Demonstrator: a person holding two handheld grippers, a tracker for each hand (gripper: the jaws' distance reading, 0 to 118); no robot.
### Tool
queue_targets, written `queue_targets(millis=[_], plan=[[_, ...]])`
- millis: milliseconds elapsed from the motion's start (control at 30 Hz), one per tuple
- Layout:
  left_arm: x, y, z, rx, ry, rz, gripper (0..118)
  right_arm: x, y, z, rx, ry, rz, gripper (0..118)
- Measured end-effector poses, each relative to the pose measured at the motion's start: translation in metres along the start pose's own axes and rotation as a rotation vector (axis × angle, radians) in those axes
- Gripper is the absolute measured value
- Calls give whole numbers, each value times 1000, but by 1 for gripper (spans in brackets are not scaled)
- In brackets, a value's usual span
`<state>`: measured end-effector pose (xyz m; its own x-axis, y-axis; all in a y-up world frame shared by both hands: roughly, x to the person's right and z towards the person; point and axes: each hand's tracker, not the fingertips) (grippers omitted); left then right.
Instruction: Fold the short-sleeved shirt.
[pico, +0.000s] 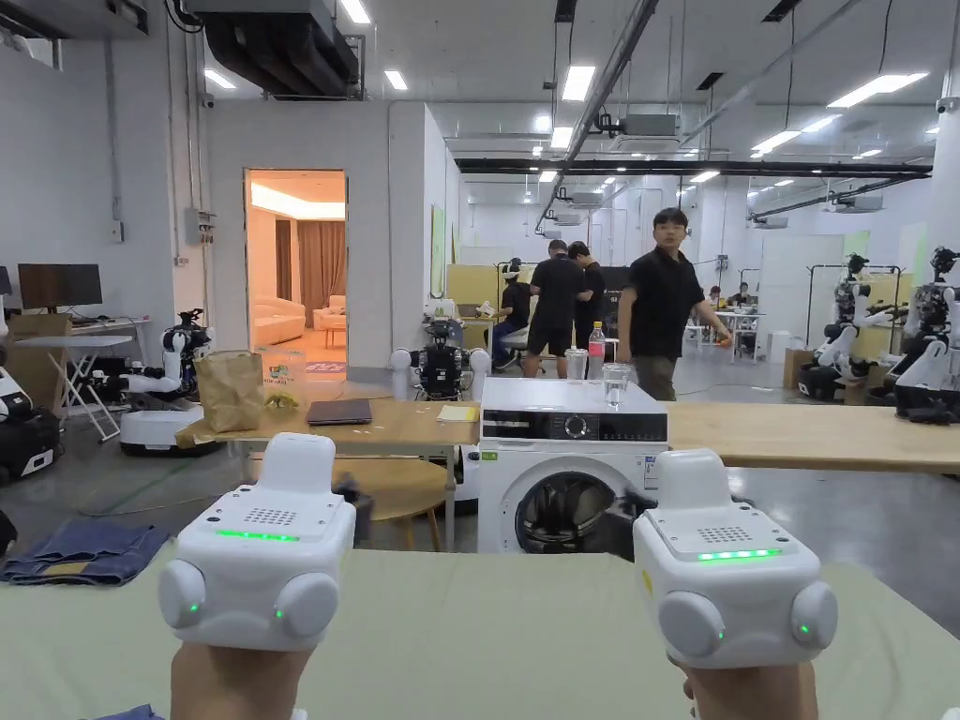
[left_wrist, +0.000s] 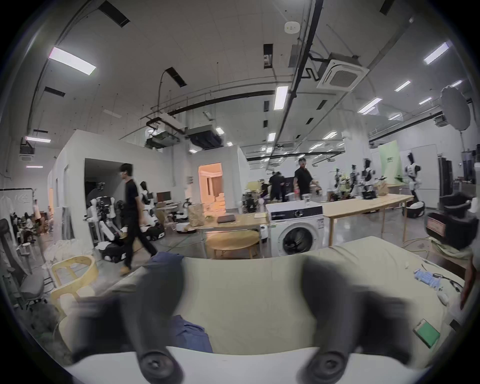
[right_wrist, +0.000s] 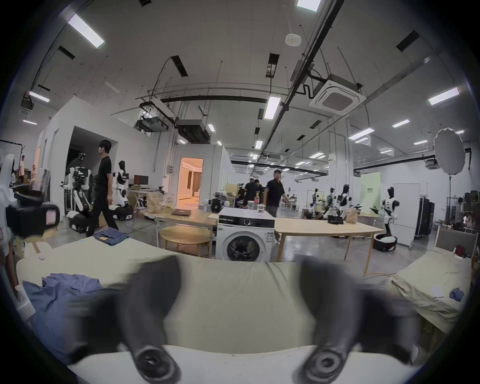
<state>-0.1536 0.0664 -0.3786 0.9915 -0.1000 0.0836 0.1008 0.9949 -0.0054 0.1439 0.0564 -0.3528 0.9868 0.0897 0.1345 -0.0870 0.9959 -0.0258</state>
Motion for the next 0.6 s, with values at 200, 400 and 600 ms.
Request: queue_targets(millis=[200,400,600], plan=[[-3,2,1,-12,58,-10,0,3,4,-3,-9,-45,-24,0],[-49,-9,23,-16,160,11,0,-41,-1,-5,12,38,-34,0],[-162,-38,79,-75,429,22,0,-165,-3,-3,10,301,-56,0]])
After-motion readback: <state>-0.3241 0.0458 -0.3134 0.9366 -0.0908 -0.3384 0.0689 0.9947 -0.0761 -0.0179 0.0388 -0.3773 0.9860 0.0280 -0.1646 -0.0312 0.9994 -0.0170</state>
